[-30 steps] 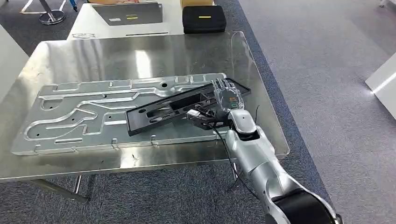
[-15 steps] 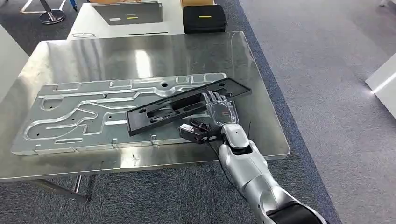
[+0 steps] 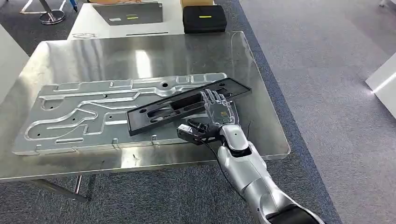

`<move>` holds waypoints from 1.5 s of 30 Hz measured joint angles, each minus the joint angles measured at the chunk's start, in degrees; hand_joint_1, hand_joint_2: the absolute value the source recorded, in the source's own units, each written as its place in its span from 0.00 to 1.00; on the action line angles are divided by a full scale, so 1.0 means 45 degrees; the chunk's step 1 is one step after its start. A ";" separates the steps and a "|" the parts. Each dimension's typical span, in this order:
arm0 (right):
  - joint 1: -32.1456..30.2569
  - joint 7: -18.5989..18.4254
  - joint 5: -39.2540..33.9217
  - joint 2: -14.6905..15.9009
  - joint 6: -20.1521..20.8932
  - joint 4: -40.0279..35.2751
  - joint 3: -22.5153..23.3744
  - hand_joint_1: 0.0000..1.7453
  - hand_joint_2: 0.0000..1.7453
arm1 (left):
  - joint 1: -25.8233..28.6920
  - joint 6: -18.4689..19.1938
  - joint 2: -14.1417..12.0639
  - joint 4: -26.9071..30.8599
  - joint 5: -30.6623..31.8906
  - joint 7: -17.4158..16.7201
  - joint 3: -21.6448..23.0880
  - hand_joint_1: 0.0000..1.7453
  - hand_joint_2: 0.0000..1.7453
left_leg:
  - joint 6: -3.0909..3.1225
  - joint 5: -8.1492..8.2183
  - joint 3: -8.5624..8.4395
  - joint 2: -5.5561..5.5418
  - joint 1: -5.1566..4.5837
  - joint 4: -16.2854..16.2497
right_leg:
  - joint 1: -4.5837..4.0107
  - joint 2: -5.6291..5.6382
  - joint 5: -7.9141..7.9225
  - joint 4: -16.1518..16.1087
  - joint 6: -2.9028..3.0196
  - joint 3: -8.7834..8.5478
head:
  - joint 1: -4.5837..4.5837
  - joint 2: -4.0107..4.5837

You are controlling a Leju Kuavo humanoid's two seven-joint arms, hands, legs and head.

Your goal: Take the parts from the cabinet and place them on the table.

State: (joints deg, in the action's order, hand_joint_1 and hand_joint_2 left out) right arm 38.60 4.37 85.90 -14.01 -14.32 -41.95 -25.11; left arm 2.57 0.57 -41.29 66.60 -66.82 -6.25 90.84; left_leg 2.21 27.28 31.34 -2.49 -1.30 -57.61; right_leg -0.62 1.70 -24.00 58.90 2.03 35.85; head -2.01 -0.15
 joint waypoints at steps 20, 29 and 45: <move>-0.1073 0.0267 0.0019 0.0253 -0.0180 -0.3157 -0.0559 0.00 0.00 | 0.0092 -0.0588 -0.0131 0.0763 0.0029 -0.0024 0.0005 0.00 0.00 | 0.0016 -0.0372 0.0273 0.0260 0.0014 0.0035 | -0.0298 -0.0366 -0.0415 0.0003 0.0558 -0.0506 | -0.0068 0.0000; -0.1926 0.0753 -0.0398 0.0481 0.0272 -0.4988 -0.1856 0.00 0.00 | 0.0171 -0.1360 -0.0394 0.1336 -0.0500 0.0063 0.0015 0.00 0.00 | -0.1161 0.0933 0.0721 0.0507 0.0748 -0.2156 | 0.0408 -0.0576 0.0214 -0.0327 0.0163 -0.0014 | -0.0087 0.0000; -0.2912 0.0694 -0.0748 0.2511 0.1083 -1.0053 -0.2758 0.00 0.00 | 0.0333 -0.3886 -0.1190 0.3123 -0.1511 0.2118 0.0009 0.00 0.00 | -0.0166 -0.0683 0.0989 0.0410 0.0260 -0.0206 | 0.0119 -0.0414 -0.1381 0.2429 -0.0105 0.0102 | -0.0063 0.0000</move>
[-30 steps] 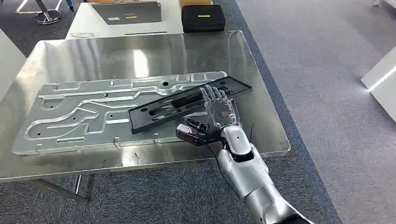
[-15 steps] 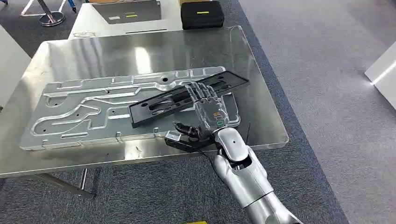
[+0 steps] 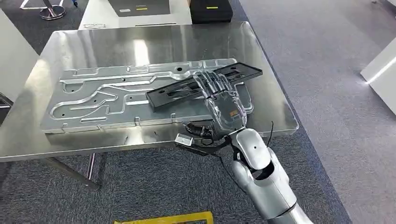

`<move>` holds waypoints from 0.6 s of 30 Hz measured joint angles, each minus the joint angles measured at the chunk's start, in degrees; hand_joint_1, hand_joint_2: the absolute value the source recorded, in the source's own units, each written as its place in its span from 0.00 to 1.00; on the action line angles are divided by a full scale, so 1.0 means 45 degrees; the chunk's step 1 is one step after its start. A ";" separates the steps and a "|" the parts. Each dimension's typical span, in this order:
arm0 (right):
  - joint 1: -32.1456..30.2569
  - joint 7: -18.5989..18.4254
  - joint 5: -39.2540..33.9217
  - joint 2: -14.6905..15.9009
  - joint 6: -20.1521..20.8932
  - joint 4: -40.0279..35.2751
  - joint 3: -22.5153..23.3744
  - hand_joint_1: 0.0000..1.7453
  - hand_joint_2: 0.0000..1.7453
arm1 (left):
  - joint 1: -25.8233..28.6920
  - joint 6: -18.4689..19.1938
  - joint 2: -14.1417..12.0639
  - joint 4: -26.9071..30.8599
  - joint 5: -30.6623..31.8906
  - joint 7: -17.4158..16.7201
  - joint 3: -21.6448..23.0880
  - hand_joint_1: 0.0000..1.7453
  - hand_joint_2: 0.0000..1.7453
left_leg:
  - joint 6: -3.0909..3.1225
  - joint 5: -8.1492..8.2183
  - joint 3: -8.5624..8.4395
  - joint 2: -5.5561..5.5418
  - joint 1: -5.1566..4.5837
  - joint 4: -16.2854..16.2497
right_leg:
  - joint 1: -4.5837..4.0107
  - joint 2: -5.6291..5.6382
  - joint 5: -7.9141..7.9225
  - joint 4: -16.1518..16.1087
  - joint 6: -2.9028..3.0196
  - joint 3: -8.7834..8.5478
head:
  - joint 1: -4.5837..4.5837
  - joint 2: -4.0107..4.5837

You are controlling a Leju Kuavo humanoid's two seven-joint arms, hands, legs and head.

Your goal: Take the parts from the cabinet and place them on the table.

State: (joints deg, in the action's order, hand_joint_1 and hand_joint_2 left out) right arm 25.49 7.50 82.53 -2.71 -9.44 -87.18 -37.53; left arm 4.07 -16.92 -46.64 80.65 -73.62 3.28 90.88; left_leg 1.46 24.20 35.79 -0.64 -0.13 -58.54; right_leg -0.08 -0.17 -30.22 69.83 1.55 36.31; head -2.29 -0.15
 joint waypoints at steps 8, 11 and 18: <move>0.0007 -0.0019 0.0005 0.0146 -0.0034 -0.0691 -0.0112 0.00 0.00 | 0.0038 -0.0015 -0.0131 0.0229 -0.0014 0.0044 0.0015 0.00 0.00 | -0.0369 -0.0176 0.0304 0.0035 0.0012 0.0053 | -0.0156 -0.0117 0.0732 -0.3168 0.0554 -0.1515 | -0.0024 0.0000; -0.0058 -0.0019 0.0015 0.0180 -0.0053 -0.0725 -0.0209 0.00 0.00 | 0.0018 -0.0117 -0.0175 0.0248 -0.0125 0.0092 0.0010 0.00 0.00 | -0.0592 0.1889 0.0973 0.0056 0.0162 -0.2408 | -0.0117 -0.0143 0.1160 -0.3167 0.0558 -0.1000 | -0.0015 0.0000; -0.0112 -0.0073 -0.0281 0.0384 0.0180 -0.0768 -0.0234 0.00 0.00 | -0.0005 -0.0321 -0.0184 0.0316 -0.0529 0.0310 -0.0014 0.00 0.00 | -0.0872 0.1364 -0.1657 0.0060 0.0296 0.0108 | 0.0061 -0.0202 0.1607 -0.2141 0.0085 0.0484 | -0.0001 0.0000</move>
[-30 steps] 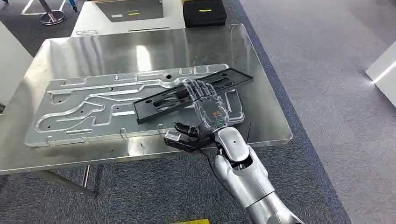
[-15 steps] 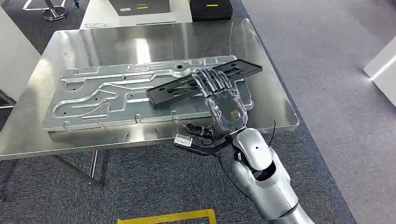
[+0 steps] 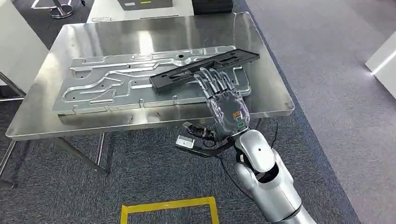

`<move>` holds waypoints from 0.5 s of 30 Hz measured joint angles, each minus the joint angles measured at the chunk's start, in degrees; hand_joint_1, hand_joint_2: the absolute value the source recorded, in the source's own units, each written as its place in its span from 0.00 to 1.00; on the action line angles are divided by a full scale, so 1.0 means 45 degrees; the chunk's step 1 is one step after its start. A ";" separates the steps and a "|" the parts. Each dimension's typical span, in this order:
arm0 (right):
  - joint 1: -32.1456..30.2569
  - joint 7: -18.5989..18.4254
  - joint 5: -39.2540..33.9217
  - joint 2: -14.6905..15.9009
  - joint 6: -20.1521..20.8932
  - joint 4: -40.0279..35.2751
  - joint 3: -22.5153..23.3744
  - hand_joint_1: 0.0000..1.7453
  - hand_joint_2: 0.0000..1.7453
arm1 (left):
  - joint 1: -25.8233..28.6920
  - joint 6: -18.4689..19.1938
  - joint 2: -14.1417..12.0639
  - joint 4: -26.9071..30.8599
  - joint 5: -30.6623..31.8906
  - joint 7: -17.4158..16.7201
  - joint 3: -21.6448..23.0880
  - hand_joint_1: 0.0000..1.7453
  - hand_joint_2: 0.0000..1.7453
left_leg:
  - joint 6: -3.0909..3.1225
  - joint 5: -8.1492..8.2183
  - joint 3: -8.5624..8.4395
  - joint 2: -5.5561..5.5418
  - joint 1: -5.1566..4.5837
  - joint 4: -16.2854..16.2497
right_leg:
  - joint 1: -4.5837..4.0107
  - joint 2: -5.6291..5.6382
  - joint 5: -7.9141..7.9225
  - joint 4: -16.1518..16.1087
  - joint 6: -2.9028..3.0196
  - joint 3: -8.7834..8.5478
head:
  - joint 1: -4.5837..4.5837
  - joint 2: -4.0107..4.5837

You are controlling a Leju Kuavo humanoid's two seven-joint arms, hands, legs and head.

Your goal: Take the parts from the cabinet and place them on the table.

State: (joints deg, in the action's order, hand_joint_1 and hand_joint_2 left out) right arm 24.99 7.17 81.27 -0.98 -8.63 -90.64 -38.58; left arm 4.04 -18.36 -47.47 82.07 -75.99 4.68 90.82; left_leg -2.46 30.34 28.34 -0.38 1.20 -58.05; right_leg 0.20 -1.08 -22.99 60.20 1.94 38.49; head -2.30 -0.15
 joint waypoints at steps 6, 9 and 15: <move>0.0105 -0.0005 -0.0282 0.0126 0.0418 0.0024 0.0000 0.00 0.00 | -0.0021 -0.0169 0.0000 0.0218 -0.0175 0.0092 0.0005 0.00 0.00 | 0.0793 -0.0554 0.0582 0.0074 0.0056 -0.0064 | 0.0047 0.0125 -0.0620 0.0480 -0.0445 0.0266 | 0.0020 0.0000; 0.0115 0.0000 -0.0379 0.0141 0.0564 0.0044 0.0000 0.00 0.00 | -0.0008 -0.0228 0.0004 0.0258 -0.0277 0.0146 -0.0005 0.00 0.00 | 0.0880 -0.1032 0.1199 0.0199 0.0018 -0.0091 | 0.0051 0.0142 -0.2643 0.3105 -0.0546 0.0827 | 0.0016 0.0000; 0.0131 0.0005 -0.0913 0.0171 0.0884 0.0233 0.0000 0.00 0.00 | -0.0002 -0.0344 0.0048 0.0379 -0.0510 0.0268 -0.0015 0.00 0.00 | 0.0761 -0.1690 0.1976 0.0538 -0.0129 -0.0135 | -0.0211 -0.0529 -0.1856 -0.0271 -0.0030 -0.2423 | 0.0006 0.0000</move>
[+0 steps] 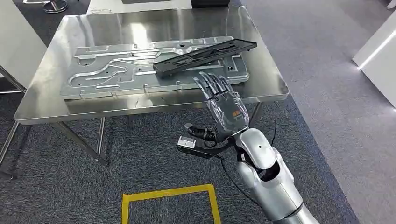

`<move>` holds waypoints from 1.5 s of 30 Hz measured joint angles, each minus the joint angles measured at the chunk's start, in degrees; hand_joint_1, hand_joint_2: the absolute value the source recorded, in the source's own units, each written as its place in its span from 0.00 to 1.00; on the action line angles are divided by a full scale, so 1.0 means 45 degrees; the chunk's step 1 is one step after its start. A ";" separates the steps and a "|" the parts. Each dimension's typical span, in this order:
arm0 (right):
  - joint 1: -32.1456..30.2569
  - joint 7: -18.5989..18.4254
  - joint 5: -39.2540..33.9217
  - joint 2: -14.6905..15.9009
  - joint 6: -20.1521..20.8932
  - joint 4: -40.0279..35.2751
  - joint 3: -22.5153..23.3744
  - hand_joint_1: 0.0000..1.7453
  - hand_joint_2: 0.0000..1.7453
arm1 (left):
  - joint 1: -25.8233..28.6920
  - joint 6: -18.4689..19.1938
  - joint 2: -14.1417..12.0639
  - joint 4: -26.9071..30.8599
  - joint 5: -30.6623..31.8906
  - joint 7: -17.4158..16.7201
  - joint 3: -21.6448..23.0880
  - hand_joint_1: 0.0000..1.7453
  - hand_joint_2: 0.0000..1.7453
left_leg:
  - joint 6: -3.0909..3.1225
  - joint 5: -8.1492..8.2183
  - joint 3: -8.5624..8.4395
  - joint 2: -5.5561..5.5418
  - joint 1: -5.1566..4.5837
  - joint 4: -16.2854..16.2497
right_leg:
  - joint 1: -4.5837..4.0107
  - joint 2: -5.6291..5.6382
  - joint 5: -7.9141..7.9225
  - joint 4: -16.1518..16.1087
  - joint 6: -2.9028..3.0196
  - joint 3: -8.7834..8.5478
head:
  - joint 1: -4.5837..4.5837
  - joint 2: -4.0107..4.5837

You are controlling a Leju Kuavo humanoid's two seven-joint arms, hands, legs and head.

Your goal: Take the parts from the cabinet and place them on the table.

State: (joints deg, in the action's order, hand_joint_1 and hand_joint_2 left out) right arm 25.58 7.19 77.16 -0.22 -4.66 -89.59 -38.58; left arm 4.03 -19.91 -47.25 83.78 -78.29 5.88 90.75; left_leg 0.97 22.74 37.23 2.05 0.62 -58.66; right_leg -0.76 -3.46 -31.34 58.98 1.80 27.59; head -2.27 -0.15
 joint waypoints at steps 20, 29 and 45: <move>-0.2749 -0.1439 -0.0453 0.0126 -0.0844 0.7069 0.4413 0.00 0.00 | 0.0248 -0.2444 -0.0335 0.2225 -0.2201 0.1219 0.0034 0.00 0.00 | 0.0139 0.1394 -0.2109 -0.0847 0.0117 0.0595 | 0.0026 0.1791 0.2228 -0.0096 -0.0207 0.2333 | 0.0029 0.0000; -0.4817 -0.3924 -0.3092 0.0636 -0.0244 1.4093 1.1440 0.00 0.00 | 0.0021 -0.3454 0.0208 0.2876 -0.2584 0.1098 0.0019 0.00 0.00 | 0.0197 0.0690 -0.0836 0.0198 0.0157 0.0161 | 0.0657 0.0494 0.0903 0.1632 -0.0980 0.1383 | 0.0112 0.0000; -0.5138 -0.5032 -0.4556 -0.0135 0.1632 1.6242 1.7267 0.00 0.00 | -0.0258 -0.2541 0.0651 0.2176 -0.2604 0.0864 -0.0296 0.00 0.00 | 0.0435 0.2198 -0.2708 -0.1029 -0.0335 -0.0365 | -0.0058 0.1683 0.2049 0.0027 0.0163 0.2377 | 0.0111 0.0000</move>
State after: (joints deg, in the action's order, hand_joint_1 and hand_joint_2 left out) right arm 2.46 -15.45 56.65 -0.82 2.69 -16.50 39.12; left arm 2.87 -31.34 -44.32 93.57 -90.01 9.77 89.42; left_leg 2.92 32.63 25.04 -2.58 -0.88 -60.31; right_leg -1.02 4.12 -22.12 59.10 2.54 38.28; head -1.77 -0.15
